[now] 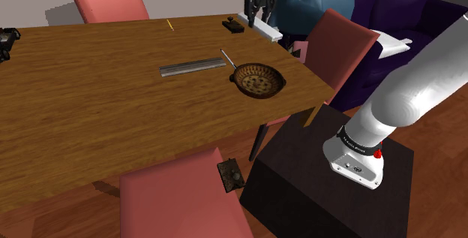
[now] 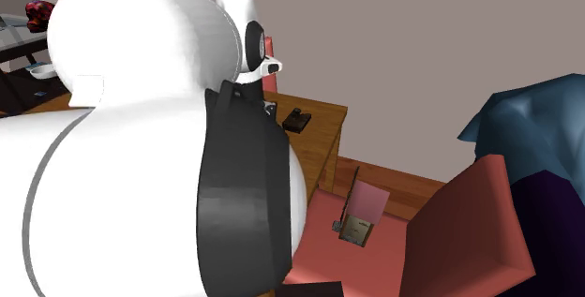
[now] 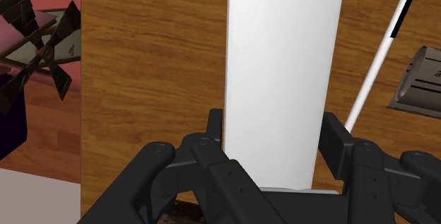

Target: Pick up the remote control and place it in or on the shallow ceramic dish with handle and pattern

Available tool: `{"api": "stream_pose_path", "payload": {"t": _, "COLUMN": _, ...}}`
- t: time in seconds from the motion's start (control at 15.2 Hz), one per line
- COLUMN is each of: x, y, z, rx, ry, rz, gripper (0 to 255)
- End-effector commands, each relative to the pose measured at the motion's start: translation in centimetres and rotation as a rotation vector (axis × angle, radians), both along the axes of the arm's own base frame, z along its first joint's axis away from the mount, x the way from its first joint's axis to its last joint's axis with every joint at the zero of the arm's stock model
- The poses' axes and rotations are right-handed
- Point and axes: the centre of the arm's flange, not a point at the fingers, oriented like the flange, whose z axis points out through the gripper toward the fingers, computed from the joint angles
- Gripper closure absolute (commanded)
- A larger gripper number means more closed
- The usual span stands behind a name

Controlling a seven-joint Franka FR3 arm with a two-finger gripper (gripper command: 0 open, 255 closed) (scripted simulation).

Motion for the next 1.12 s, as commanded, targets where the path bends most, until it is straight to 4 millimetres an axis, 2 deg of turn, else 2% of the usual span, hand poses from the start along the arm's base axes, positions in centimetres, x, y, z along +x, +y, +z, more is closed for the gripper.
{"api": "stream_pose_path", "payload": {"t": 0.0, "x": -1.9, "y": 2.0, "z": 0.3, "rx": -0.001, "ry": 0.0, "rz": -0.001, "gripper": 255}}
{"api": "stream_pose_path", "payload": {"t": 0.92, "x": -13.9, "y": 16.2, "z": 0.6, "rx": -0.001, "ry": 0.0, "rz": -0.001, "gripper": 255}}
{"api": "stream_pose_path", "payload": {"t": 1.06, "x": -13.9, "y": 16.2, "z": -0.4, "rx": -0.001, "ry": 0.0, "rz": -0.001, "gripper": 255}}
